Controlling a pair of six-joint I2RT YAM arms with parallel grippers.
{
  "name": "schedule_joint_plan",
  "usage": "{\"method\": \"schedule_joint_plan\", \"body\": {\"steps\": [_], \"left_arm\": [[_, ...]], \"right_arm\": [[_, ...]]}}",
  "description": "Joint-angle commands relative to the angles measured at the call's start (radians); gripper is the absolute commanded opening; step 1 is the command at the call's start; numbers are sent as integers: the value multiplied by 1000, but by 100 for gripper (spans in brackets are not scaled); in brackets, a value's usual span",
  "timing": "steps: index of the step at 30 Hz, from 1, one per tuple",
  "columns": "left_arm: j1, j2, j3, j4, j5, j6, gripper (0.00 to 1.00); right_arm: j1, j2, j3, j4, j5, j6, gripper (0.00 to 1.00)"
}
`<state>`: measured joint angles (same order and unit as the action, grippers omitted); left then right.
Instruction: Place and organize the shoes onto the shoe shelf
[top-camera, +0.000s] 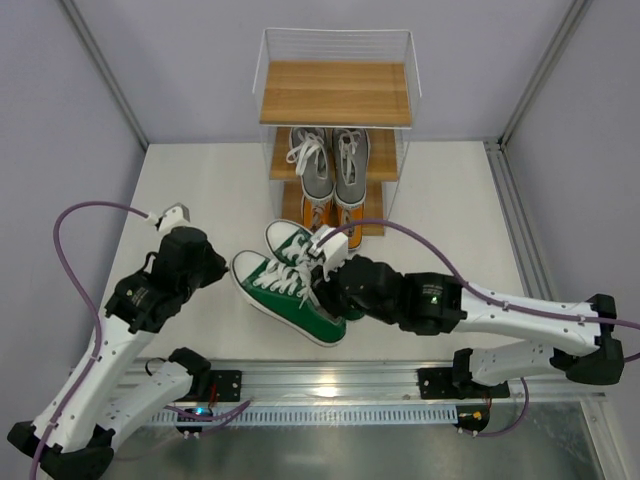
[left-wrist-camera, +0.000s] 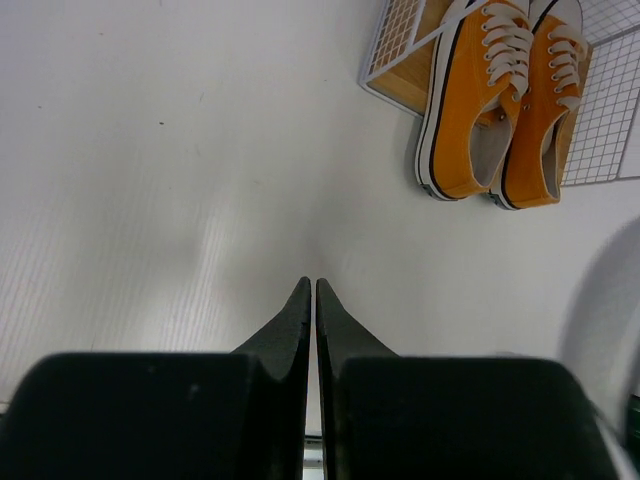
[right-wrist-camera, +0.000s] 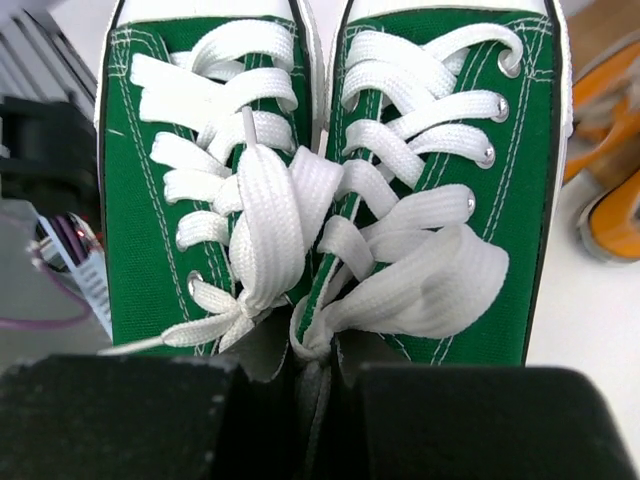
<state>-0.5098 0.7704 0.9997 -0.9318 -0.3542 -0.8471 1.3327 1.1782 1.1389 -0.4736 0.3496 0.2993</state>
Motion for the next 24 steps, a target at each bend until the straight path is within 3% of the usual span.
{"method": "schedule_joint_plan", "body": {"steps": [1,7,12,19,24], "left_arm": [[4,1,1,67,17,11,0],[4,-14,7,79,23,-12,0],[4,-31,30,59,8,-17,0],[4,-54,56,14,0,-21,1],[4,-83,71,-27,-8,-33,0]], "right_arm": [[-7,-46,301,11,34,-158,4],[-52,90,670,-82,245,-281,4],[-151,201,820,-4,261,-342,4],[-266,492,1239,-11,394,-416,4],[-348,604,1349,45,477,-402,4]]}}
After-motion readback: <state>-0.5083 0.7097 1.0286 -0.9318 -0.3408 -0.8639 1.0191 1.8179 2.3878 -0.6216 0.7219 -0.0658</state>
